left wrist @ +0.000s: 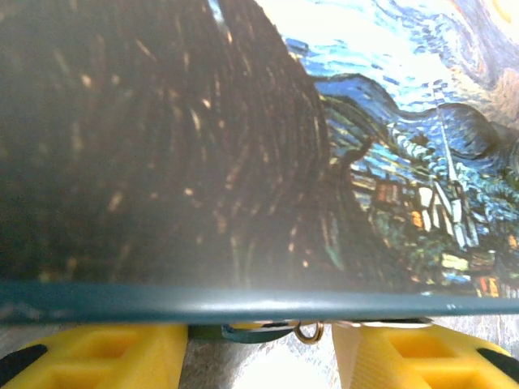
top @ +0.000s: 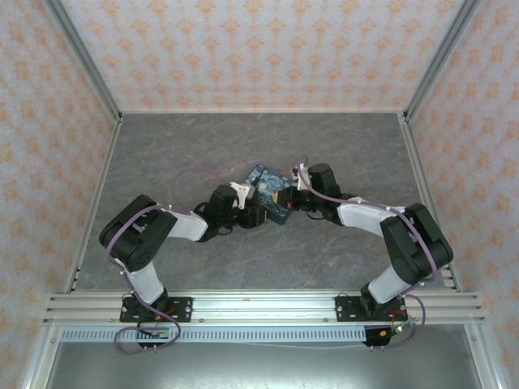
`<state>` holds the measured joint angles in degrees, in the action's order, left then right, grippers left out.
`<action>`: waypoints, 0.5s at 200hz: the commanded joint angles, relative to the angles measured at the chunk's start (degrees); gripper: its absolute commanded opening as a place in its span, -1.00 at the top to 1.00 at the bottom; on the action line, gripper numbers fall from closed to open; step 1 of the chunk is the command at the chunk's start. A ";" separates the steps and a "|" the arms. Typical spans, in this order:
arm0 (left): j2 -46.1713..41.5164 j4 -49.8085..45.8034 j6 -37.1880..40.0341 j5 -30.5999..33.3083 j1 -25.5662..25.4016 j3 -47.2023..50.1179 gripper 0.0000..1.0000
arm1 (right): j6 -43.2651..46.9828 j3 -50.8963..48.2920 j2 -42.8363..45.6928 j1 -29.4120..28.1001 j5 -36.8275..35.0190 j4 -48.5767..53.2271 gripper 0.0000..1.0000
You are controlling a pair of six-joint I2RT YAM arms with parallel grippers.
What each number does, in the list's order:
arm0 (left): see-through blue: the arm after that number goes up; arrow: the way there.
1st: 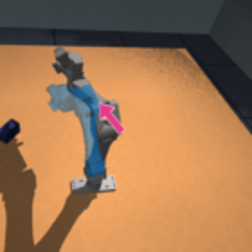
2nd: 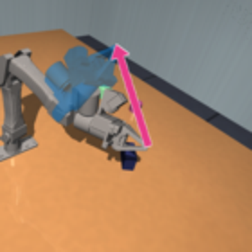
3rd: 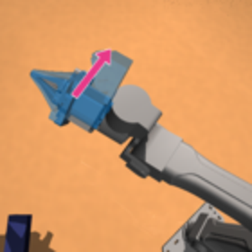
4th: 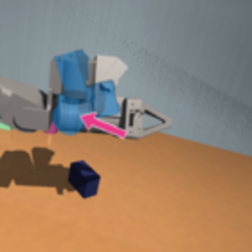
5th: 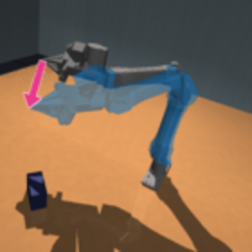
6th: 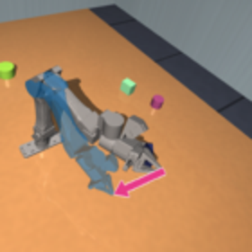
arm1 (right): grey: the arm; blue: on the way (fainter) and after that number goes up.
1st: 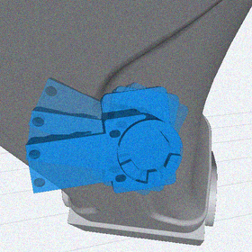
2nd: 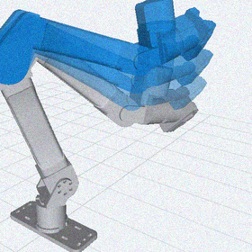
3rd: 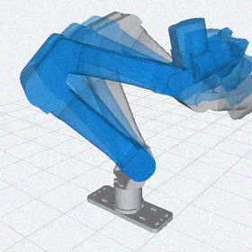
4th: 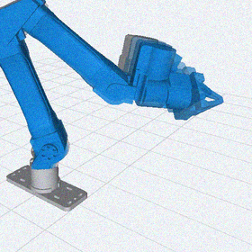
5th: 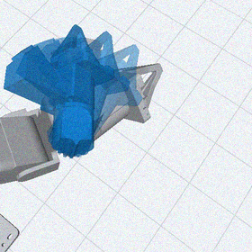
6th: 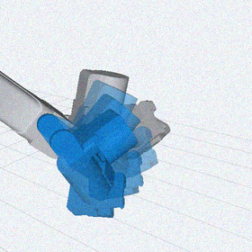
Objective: Unlock the padlock with the key
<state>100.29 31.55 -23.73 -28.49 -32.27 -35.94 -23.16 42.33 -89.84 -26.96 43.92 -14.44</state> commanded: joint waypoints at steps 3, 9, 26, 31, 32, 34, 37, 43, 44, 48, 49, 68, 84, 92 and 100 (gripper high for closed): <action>3.02 -0.90 0.75 -0.64 -1.21 -1.82 0.01 | -0.64 -0.22 -1.05 -0.56 -0.70 -0.05 1.00; 3.14 -0.96 0.49 -0.24 -1.21 -1.93 0.01 | -0.72 -0.23 -1.01 -0.58 -0.68 -0.07 1.00; 3.73 -0.99 0.09 0.27 -1.24 -2.36 0.05 | -0.88 -0.36 -1.21 -0.64 -0.74 -0.48 1.00; 3.76 -1.13 0.08 0.24 -1.27 -2.39 0.06 | -0.92 -0.40 -1.15 -0.65 -0.76 -0.58 1.00; 3.77 -1.18 0.08 0.17 -1.24 -2.47 0.06 | -0.92 -0.40 -1.18 -0.69 -0.77 -0.59 1.00; 3.88 -1.22 0.08 0.16 -1.22 -2.53 0.07 | -0.99 -0.40 -1.15 -0.64 -0.77 -0.70 1.00; 3.93 -1.29 0.08 0.25 -1.25 -2.60 0.08 | -0.96 -0.42 -1.13 -0.68 -0.70 -0.73 1.00; 4.04 -1.51 0.08 0.28 -1.26 -2.77 0.10 | -1.09 -0.48 -1.12 -0.67 -0.76 -0.84 1.00; 4.08 -1.54 0.08 0.28 -1.28 -2.79 0.10 | -1.10 -0.49 -1.14 -0.64 -0.72 -0.85 1.00; 4.09 -1.61 0.07 0.26 -1.26 -2.89 0.11 | -1.18 -0.49 -1.13 -0.65 -0.76 -0.93 1.00; 4.11 -1.68 0.08 0.23 -1.28 -2.90 0.11 | -1.18 -0.49 -1.13 -0.65 -0.76 -0.93 1.00; 4.12 -2.40 0.00 0.83 -1.31 -3.17 0.14 | -1.52 -0.50 -1.01 -0.72 -0.67 -1.47 1.00; 4.18 -2.86 -0.33 1.64 -1.38 -3.34 0.18 | -1.63 -0.46 -0.97 -0.87 -0.63 -1.65 1.00; 4.14 -3.11 -0.48 2.06 -1.39 -3.41 0.20 | -1.70 -0.49 -0.99 -0.86 -0.68 -1.67 1.00; 4.20 -3.44 -0.62 2.51 -1.39 -3.46 0.22 | -1.69 -0.49 -0.99 -0.95 -0.67 -1.74 1.00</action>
<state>102.50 30.98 -23.94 -27.57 -32.64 -38.46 -24.10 42.33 -90.19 -27.09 43.70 -15.53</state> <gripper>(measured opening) 0.402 0.045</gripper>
